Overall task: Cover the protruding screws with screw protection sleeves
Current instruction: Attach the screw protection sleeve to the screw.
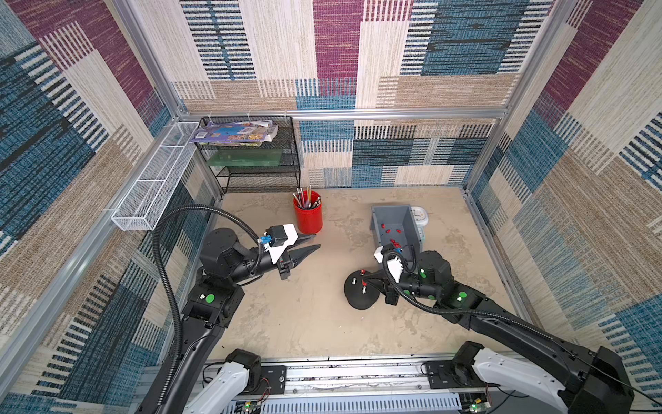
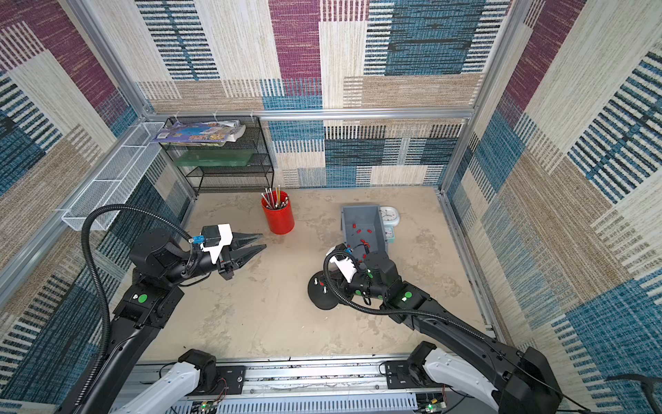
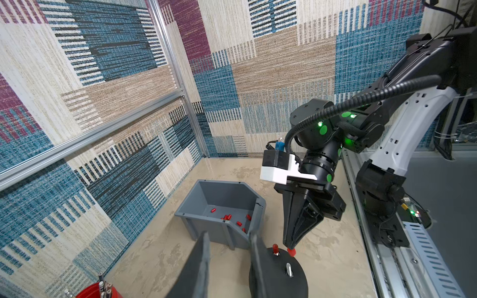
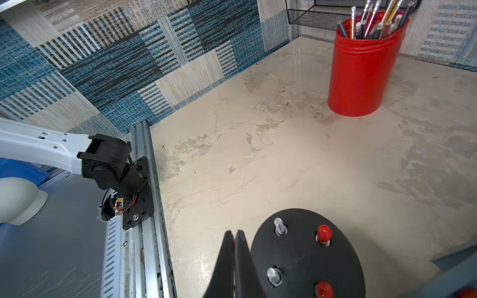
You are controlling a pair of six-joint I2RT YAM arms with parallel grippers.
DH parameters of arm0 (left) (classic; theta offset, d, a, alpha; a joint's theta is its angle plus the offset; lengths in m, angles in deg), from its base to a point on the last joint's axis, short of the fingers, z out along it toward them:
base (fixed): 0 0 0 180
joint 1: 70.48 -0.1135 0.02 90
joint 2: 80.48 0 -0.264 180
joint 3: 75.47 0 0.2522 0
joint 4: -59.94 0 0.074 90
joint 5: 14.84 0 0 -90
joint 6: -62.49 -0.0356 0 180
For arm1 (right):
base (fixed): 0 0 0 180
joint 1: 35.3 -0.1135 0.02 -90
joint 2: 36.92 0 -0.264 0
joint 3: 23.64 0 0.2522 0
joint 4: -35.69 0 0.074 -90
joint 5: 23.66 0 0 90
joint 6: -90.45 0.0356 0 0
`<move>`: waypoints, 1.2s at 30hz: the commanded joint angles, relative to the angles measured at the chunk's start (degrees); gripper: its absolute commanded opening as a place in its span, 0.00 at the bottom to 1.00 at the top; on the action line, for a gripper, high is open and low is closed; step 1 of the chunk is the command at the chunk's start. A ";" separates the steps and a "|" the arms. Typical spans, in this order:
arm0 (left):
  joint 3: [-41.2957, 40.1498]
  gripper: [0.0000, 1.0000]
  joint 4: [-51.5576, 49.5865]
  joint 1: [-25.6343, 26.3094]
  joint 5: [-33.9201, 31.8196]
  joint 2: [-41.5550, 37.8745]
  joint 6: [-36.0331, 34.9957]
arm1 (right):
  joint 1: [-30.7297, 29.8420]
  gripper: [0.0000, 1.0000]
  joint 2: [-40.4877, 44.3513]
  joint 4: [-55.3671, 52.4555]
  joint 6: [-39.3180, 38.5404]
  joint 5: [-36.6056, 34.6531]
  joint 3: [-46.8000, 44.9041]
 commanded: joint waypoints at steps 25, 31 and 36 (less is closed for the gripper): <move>0.13 0.27 1.15 0.00 1.32 0.66 0.35 | 2.37 0.00 -2.48 10.27 2.21 2.08 -6.37; 0.09 0.27 1.08 -0.02 1.37 0.35 0.18 | 2.96 0.00 -3.68 10.38 2.03 2.94 -6.46; 0.01 0.27 1.15 -0.01 1.31 0.33 0.09 | 3.05 0.00 -4.12 10.27 2.06 3.46 -6.55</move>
